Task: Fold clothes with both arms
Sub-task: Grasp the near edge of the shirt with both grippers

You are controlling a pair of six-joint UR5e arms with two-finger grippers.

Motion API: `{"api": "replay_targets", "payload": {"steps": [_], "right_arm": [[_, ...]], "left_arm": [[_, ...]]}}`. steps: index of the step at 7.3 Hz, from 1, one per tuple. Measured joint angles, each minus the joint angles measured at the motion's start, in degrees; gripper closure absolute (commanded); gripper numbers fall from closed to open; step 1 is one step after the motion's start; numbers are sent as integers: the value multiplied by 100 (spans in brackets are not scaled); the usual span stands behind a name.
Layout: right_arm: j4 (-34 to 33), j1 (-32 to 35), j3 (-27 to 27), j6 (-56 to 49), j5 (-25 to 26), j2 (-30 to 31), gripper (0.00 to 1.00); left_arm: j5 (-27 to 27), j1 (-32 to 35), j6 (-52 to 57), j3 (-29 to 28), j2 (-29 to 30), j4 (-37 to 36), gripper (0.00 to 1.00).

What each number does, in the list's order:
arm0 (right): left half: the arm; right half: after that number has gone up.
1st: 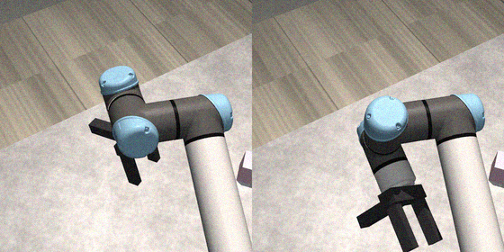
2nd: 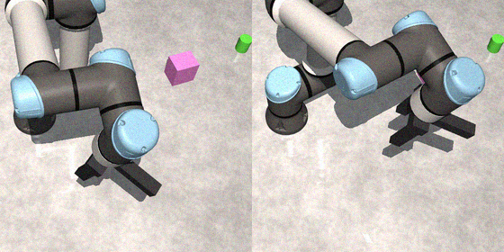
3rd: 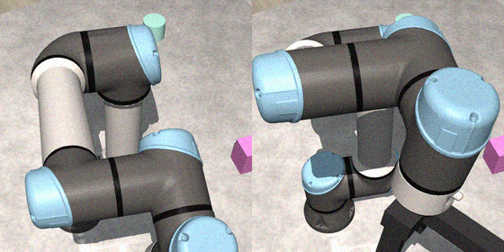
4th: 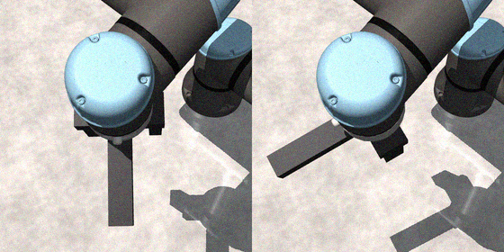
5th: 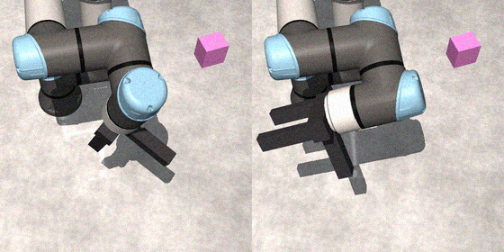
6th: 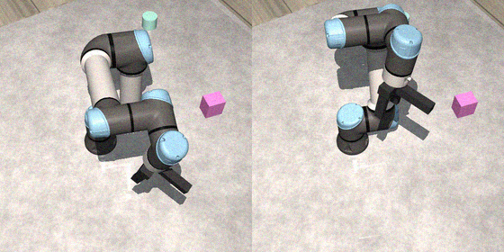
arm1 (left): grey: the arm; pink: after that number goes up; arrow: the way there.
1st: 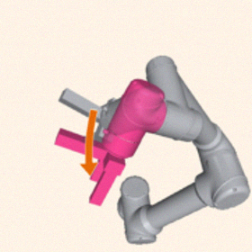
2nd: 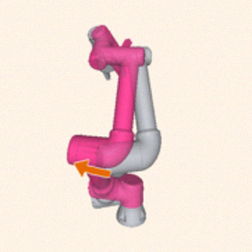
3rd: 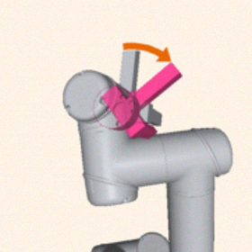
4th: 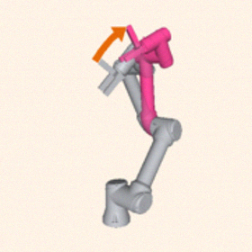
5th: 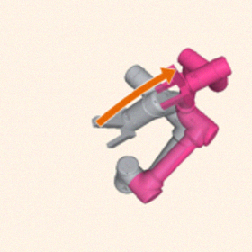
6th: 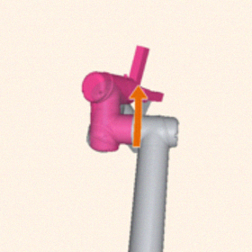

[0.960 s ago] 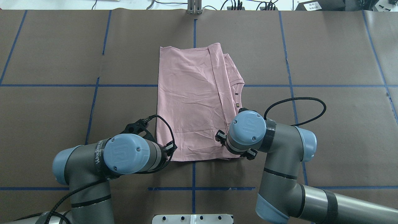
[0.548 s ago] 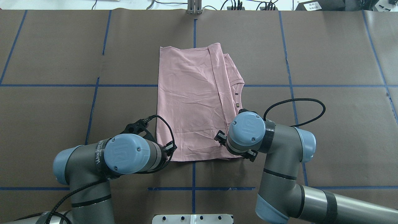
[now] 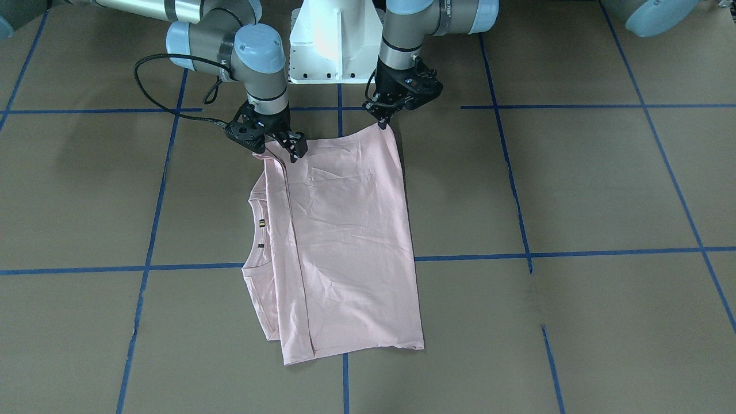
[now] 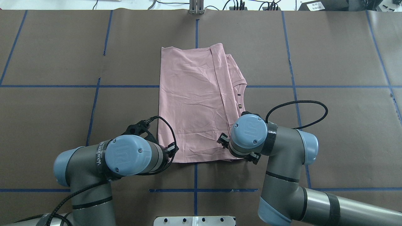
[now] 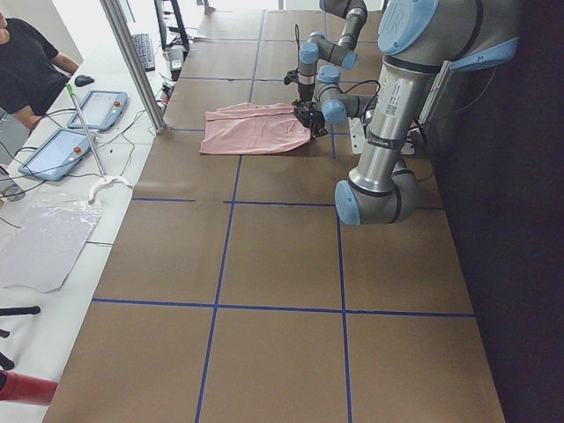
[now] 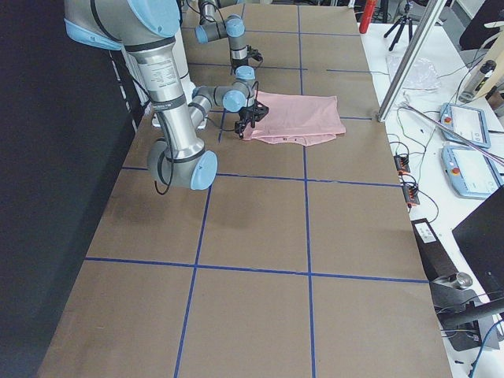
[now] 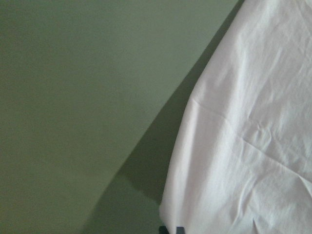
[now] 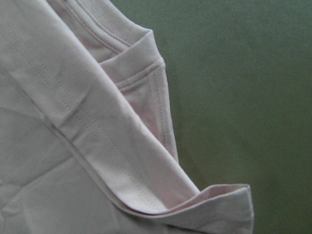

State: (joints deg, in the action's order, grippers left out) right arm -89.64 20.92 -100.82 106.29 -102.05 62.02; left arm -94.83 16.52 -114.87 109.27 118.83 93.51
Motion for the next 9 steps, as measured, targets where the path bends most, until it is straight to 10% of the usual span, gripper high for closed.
{"api": "replay_targets", "payload": {"steps": [3,9], "right_arm": [[-16,-1,-3,4,-10,-5,95],[27,8,-28,7,-20,-10,100]], "left_arm": [[0,0,0,-2,0,0,100],[8,0,0,-2,-1,0,100]]}}
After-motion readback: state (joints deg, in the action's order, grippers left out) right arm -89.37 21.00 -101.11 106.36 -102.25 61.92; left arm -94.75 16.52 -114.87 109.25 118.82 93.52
